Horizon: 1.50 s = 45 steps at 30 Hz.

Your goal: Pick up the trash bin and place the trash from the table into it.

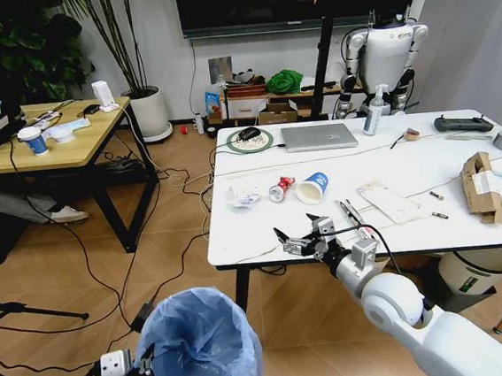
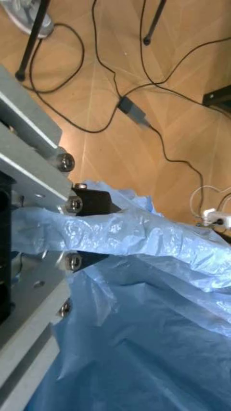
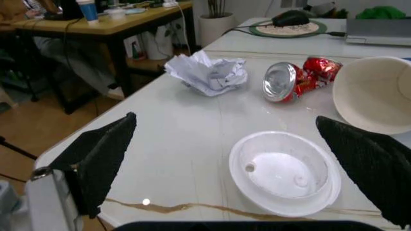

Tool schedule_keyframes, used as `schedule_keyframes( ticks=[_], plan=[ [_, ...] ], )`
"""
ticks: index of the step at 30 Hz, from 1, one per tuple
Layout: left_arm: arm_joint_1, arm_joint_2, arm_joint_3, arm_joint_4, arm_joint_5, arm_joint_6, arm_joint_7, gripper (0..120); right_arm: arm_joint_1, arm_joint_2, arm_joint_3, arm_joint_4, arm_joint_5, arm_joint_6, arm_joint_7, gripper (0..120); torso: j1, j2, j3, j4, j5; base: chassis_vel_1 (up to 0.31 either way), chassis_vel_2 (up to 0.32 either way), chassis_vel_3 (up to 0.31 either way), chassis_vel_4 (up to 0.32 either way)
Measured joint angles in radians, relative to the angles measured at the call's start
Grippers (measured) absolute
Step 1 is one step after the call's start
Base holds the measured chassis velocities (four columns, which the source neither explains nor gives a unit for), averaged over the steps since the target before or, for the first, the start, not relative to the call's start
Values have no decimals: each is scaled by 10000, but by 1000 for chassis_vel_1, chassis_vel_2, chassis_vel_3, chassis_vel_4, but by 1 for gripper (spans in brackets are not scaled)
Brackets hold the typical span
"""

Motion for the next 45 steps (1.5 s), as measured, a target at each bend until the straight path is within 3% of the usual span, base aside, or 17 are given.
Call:
schedule_keyframes(
  ticks=[1,6,9,13,21,32,45],
  plan=[
    [0,0,0,0,0,0,0,0,0,0,0,0,0,0,0,100,0,0,0,0,0,0,0,0,0],
    [29,1324,-68,195,-365,98,21,0,281,-18,-338,-411,-358,638,388,100,-2,-4,-2,-2,1,0,0,0,0],
    [-242,1438,-43,277,-572,175,14,0,363,-30,-453,-371,-437,370,842,100,-2,-5,-2,-2,2,0,0,0,0],
    [-665,1143,103,287,-735,257,-50,0,628,126,-497,-33,-432,-1188,1277,100,-4,-6,-5,-3,0,0,0,0,0],
    [-593,791,4,208,-661,224,-69,0,1404,831,-710,-151,478,-3131,1339,100,-6,-7,-6,1,0,0,0,0,0],
    [-454,458,100,273,-381,138,-55,0,1919,1530,-818,-865,516,-4297,1363,100,-7,-10,-6,1,3,0,0,0,0],
    [-484,358,142,272,-362,98,-41,0,2079,1451,-801,-1158,194,-4448,1312,99,-7,-11,-7,-1,2,0,0,0,0]
  ],
)
